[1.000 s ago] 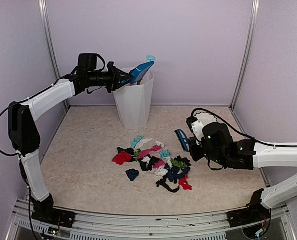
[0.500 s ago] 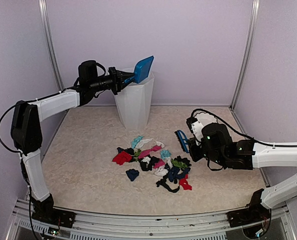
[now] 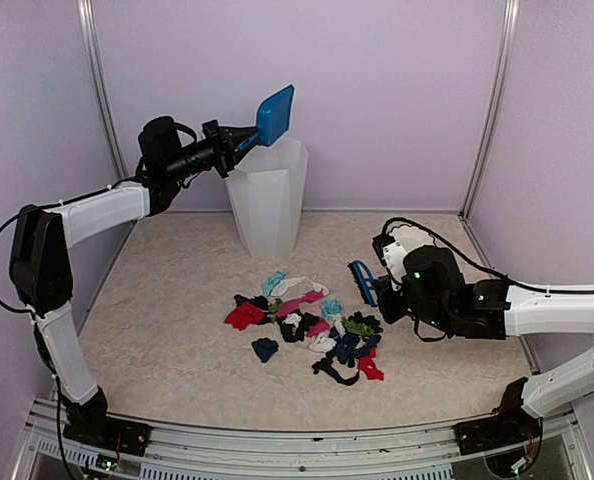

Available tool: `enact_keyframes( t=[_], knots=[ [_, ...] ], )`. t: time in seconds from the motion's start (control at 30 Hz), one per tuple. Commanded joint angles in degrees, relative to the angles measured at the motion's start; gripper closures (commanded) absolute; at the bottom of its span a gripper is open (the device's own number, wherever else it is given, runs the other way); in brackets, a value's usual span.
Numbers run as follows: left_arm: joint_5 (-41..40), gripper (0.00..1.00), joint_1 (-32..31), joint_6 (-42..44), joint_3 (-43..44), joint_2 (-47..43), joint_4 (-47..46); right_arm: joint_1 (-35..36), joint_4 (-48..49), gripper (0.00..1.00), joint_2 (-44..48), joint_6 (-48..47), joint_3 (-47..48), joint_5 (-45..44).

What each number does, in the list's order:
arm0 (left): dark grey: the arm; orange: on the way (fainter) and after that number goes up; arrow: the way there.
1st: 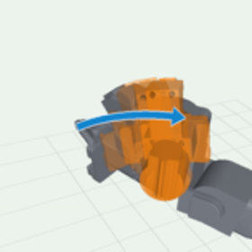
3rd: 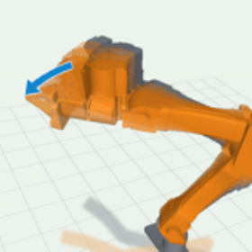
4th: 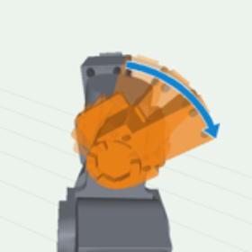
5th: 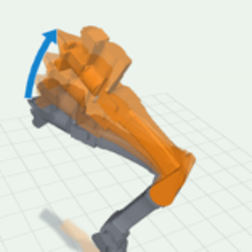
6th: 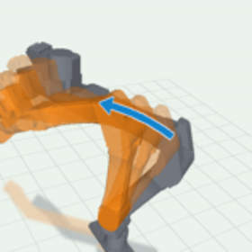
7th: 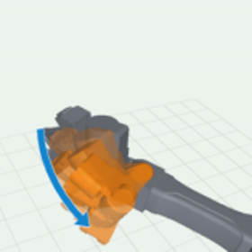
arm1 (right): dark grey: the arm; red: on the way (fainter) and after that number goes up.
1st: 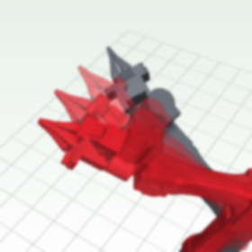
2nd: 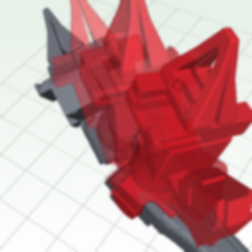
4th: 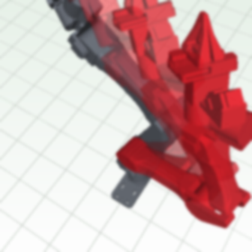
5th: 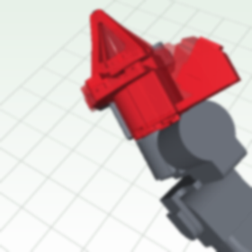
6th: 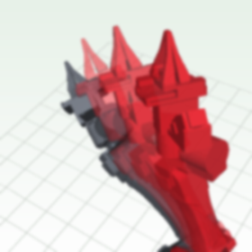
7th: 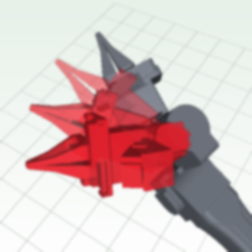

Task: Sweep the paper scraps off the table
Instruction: Dump the paper scraps in the dustpan into the trash bin, then sweep the paper scraps at the center of the board.

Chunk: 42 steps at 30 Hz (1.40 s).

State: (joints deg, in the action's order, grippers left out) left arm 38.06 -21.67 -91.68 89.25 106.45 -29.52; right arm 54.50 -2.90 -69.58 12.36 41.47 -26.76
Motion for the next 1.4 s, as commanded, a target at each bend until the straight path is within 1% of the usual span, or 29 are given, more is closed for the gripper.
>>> enact_keyframes(
  t=[0.0, 0.07, 0.13, 0.3, 0.47, 0.6, 0.73, 0.83, 0.93, 1.03, 1.27, 1.37],
  knots=[
    [3.2, 1.0, 0.4, 5.9, -1.0, -5.5, -1.2, -0.5, 0.3, 1.0, 0.6, 0.2, 1.7, -0.2],
    [4.6, 1.0, 0.3, 8.2, -1.8, -7.1, -0.7, -0.7, -0.4, 1.0, 0.6, -0.4, 1.9, 0.1],
    [5.6, 1.0, 0.1, 11.8, -2.8, -9.1, 1.6, -0.6, -1.5, 1.0, 0.6, -0.8, 2.2, 0.1],
    [5.0, 1.0, -0.1, 24.3, -6.3, -16.7, 11.4, -0.7, -2.1, 1.0, 1.5, -1.6, 2.4, 5.6],
    [0.0, 1.0, -0.1, 38.6, -9.2, -25.0, 27.5, -0.5, -1.0, 1.0, 1.3, -0.3, 3.5, 12.4],
    [-4.2, 1.0, 0.0, 46.1, -12.4, -30.9, 35.3, 1.0, 0.2, 1.0, -0.2, 1.7, 5.7, 16.0],
    [-8.5, 1.0, -0.1, 53.5, -14.8, -35.7, 42.3, 2.6, 3.5, 1.0, -2.4, 6.0, 7.7, 20.5],
    [-11.4, 1.0, -0.2, 58.7, -17.8, -39.9, 45.5, 4.5, 6.3, 1.0, -6.3, 10.3, 10.1, 22.6],
    [-14.9, 1.0, -0.3, 63.3, -21.3, -43.8, 47.5, 6.8, 6.9, 1.0, -12.2, 14.7, 14.8, 22.6],
    [-18.9, 1.0, -0.6, 67.0, -25.3, -47.3, 49.6, 8.2, 10.0, 1.0, -17.7, 20.3, 18.9, 22.6],
    [-28.5, 1.0, -1.5, 72.2, -29.4, -52.5, 55.5, 9.0, 17.7, 1.0, -31.1, 31.1, 26.7, 26.2],
    [-30.9, 1.0, -2.0, 73.2, -31.2, -54.4, 55.9, 9.0, 21.1, 1.0, -36.3, 34.9, 29.8, 27.0]
  ],
)
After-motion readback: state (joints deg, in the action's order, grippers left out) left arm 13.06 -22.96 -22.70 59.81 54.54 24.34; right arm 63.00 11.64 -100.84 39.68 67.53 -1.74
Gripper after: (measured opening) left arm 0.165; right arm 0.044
